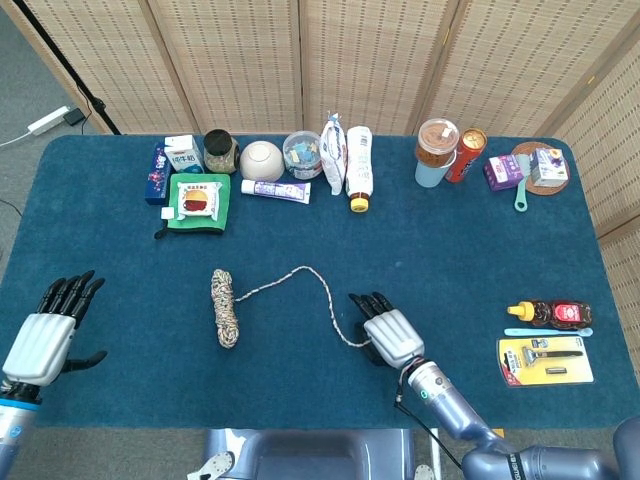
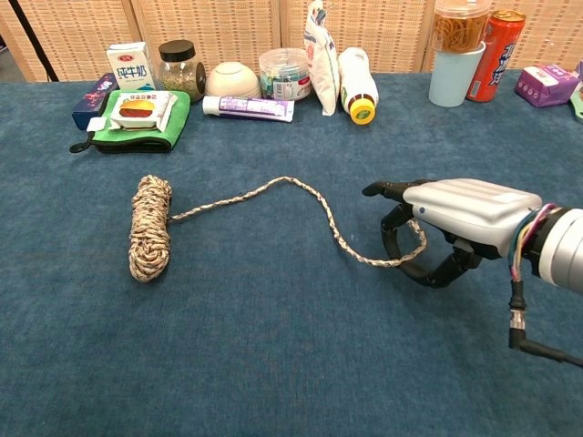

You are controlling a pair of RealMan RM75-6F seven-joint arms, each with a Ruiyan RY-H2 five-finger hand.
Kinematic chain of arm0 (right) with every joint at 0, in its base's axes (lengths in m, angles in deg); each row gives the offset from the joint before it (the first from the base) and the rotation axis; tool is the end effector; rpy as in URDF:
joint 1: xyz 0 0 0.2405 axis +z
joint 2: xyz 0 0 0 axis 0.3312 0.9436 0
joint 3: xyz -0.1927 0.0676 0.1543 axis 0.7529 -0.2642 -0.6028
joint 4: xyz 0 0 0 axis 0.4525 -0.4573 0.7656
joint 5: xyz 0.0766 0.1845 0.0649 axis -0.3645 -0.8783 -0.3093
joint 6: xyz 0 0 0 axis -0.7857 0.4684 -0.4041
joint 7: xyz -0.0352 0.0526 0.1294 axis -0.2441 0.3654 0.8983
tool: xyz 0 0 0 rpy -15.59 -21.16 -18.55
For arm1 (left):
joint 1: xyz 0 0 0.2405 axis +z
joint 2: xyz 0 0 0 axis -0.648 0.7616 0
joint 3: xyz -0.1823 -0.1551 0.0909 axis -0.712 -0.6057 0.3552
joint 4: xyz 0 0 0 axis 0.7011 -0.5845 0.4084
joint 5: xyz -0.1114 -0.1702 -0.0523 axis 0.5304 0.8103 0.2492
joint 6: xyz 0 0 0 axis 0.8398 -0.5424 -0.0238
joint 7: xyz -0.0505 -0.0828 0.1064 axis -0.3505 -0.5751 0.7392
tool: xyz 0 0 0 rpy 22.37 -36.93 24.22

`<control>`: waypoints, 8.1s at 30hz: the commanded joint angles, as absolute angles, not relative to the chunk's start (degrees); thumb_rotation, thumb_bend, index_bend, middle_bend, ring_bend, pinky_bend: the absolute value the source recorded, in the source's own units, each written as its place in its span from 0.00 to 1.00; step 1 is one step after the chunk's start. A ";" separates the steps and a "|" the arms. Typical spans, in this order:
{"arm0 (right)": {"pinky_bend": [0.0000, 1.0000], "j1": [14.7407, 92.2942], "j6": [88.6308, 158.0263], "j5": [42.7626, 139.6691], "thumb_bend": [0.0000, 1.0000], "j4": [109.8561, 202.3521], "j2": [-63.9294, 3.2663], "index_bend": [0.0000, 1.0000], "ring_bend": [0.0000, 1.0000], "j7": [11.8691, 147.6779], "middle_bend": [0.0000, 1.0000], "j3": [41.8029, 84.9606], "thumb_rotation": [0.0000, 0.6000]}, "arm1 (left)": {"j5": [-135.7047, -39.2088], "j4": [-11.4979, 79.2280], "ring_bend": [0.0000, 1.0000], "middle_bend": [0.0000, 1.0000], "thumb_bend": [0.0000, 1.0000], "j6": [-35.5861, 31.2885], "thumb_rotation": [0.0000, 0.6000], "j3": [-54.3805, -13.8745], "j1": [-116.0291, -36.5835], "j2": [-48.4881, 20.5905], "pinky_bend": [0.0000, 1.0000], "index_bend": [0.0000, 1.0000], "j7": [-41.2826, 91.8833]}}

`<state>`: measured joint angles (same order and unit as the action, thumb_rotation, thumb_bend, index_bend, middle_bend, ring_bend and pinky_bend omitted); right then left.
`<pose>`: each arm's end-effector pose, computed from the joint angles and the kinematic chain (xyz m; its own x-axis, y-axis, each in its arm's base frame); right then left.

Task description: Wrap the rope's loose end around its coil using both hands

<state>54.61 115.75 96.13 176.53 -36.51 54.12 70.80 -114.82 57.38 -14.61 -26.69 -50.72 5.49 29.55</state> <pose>-0.1562 -0.2640 -0.0435 0.4445 -0.4005 0.8013 -0.8638 -0.4284 0.2651 -0.2852 0.1977 0.1287 0.4396 0.1411 0.8870 0.8947 -0.1556 -0.4186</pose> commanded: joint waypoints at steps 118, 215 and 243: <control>0.00 54.06 115.88 93.34 0.54 174.37 -34.25 0.60 0.00 57.97 0.00 68.84 1.00 | -98.39 26.31 0.00 0.00 0.07 -0.41 1.00 -35.37 -71.56 -20.58 0.00 0.00 38.00; 0.00 53.66 116.47 94.98 0.54 174.76 -33.40 0.61 0.00 60.39 0.00 68.37 1.00 | -68.86 39.16 0.43 0.28 0.51 0.59 1.00 -37.51 -77.50 -24.88 0.65 0.35 54.89; 0.00 53.50 117.29 97.24 0.54 180.19 -30.03 0.63 0.00 61.99 0.00 67.61 1.00 | -95.09 35.30 0.51 0.40 0.63 -0.60 1.00 -34.59 -77.93 -20.80 0.69 0.50 38.99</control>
<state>53.46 117.24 97.12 179.85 -30.30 61.84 67.75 -94.38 35.84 -1.29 -34.53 -77.36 -21.04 39.62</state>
